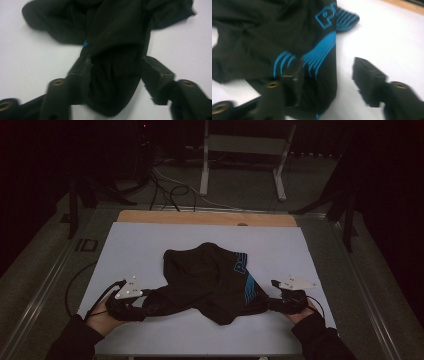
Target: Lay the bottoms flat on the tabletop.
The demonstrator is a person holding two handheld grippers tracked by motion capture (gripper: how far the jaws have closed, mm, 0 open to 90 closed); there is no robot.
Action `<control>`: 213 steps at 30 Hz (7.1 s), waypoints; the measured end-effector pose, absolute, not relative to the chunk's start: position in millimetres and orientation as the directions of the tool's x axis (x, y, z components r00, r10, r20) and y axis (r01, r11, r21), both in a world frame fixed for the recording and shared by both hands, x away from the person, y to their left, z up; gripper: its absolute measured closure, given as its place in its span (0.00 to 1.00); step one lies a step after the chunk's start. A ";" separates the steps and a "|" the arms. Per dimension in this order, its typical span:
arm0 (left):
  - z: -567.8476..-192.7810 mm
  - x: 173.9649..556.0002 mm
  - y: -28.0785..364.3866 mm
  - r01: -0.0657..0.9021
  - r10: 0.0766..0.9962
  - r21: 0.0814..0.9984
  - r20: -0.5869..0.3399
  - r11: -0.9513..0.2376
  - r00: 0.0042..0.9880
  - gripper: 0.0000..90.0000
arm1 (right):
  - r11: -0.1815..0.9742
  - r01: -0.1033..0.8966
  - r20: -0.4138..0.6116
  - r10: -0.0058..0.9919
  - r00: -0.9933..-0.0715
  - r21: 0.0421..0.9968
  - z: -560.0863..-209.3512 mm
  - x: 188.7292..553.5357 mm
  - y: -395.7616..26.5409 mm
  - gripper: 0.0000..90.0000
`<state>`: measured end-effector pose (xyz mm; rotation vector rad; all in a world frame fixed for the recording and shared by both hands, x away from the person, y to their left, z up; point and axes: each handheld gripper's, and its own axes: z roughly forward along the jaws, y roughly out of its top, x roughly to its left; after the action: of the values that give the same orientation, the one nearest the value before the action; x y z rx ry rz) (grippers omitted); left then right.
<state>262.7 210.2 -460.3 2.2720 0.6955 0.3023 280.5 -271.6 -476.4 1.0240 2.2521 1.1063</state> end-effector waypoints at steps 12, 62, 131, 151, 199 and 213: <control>-484.3 295.0 182.4 0.397 0.525 0.665 -0.008 -0.633 0.851 0.37 | 0.388 0.455 0.026 0.738 -0.675 0.801 -483.7 320.8 -253.4 0.39; -477.7 221.7 160.0 0.298 0.312 0.560 -0.073 -0.773 0.947 0.96 | 0.544 0.516 0.105 0.614 -0.782 0.662 -494.6 281.1 -243.1 0.99; -510.2 333.8 158.0 0.646 0.771 0.592 -0.064 -0.481 0.633 0.61 | 0.403 0.634 0.041 0.824 -0.565 0.660 -516.1 353.9 -212.3 0.81; -504.4 327.6 159.1 0.616 0.735 0.621 -0.094 -0.485 0.672 1.00 | 0.422 0.592 0.043 0.789 -0.613 0.687 -499.7 343.4 -216.1 0.98; -484.2 267.7 190.3 0.599 0.647 0.587 -0.160 -0.545 0.746 0.96 | 0.435 0.616 0.066 0.780 -0.622 0.657 -497.3 288.2 -258.0 0.95; -468.2 279.4 188.3 0.598 0.661 0.624 -0.169 -0.503 0.732 0.29 | 0.329 0.575 0.099 0.802 -0.589 0.749 -477.6 294.7 -266.2 0.31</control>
<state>279.4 188.3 -468.2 2.2524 0.9456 0.1189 294.7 -266.2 -477.6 1.2363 2.3094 1.1186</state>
